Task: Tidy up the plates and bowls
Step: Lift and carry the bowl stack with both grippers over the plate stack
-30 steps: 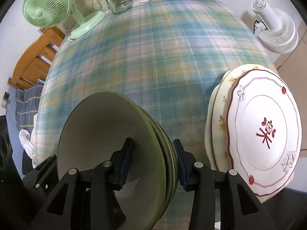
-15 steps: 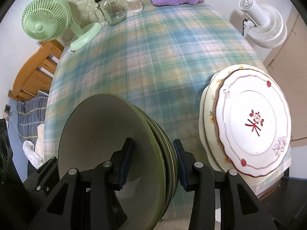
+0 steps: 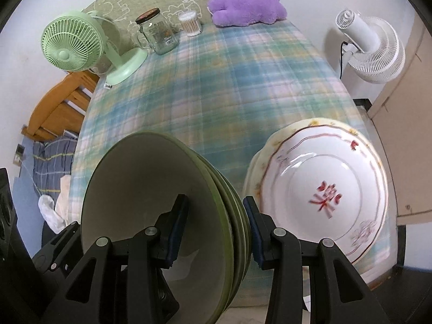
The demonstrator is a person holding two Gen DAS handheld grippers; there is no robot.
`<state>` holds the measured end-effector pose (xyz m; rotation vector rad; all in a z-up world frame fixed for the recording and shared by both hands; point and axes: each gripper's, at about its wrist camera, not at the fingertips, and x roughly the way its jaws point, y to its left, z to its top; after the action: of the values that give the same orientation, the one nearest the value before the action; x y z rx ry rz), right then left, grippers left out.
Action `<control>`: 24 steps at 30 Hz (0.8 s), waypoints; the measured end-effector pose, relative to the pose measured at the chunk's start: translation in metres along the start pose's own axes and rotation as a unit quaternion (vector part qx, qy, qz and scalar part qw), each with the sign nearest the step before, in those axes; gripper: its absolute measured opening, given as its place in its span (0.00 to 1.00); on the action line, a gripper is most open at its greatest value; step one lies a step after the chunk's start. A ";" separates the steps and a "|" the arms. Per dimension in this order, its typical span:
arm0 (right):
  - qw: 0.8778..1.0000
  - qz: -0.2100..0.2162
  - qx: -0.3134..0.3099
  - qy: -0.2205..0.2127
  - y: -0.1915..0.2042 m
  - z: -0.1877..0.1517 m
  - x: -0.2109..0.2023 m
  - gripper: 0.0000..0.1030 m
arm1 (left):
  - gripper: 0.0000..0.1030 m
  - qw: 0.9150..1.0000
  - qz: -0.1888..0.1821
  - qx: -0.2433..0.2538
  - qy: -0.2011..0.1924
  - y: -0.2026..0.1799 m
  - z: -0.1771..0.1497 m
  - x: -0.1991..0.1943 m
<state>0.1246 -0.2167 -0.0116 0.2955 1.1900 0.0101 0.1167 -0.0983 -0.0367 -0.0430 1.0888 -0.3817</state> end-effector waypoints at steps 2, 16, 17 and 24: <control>1.000 0.001 -0.010 0.001 -0.011 0.003 -0.004 0.43 | 0.57 1.000 0.003 -0.005 -0.003 -0.011 0.001 0.001; 1.000 -0.002 -0.017 0.003 -0.094 0.015 -0.018 0.44 | 0.57 1.000 0.009 -0.017 -0.005 -0.093 0.006 0.029; 1.000 -0.002 -0.018 0.004 -0.101 0.015 -0.017 0.44 | 0.57 1.000 0.010 -0.018 -0.004 -0.097 0.006 0.031; 1.000 -0.003 -0.022 0.020 -0.133 0.020 -0.008 0.44 | 0.57 0.999 0.012 -0.032 0.010 -0.123 0.009 0.054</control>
<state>0.1208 -0.3502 -0.0283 0.2536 1.2291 0.0383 0.1114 -0.2316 -0.0517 -0.0835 1.1210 -0.3266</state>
